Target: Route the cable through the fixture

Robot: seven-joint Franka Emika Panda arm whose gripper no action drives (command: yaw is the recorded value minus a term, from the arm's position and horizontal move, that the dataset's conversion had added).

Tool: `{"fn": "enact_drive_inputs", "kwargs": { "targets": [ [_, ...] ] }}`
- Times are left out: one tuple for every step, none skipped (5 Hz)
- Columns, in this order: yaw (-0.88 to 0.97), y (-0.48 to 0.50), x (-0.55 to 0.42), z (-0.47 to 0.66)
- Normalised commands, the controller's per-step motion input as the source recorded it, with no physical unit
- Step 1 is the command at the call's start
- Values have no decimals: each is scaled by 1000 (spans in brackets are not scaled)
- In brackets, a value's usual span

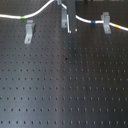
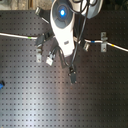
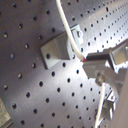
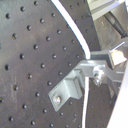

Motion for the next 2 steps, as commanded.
{"fn": "enact_drive_inputs", "kwargs": {
  "targets": [
    [0, 95, -129, 426],
    [0, 116, -116, 384]
  ]
}}
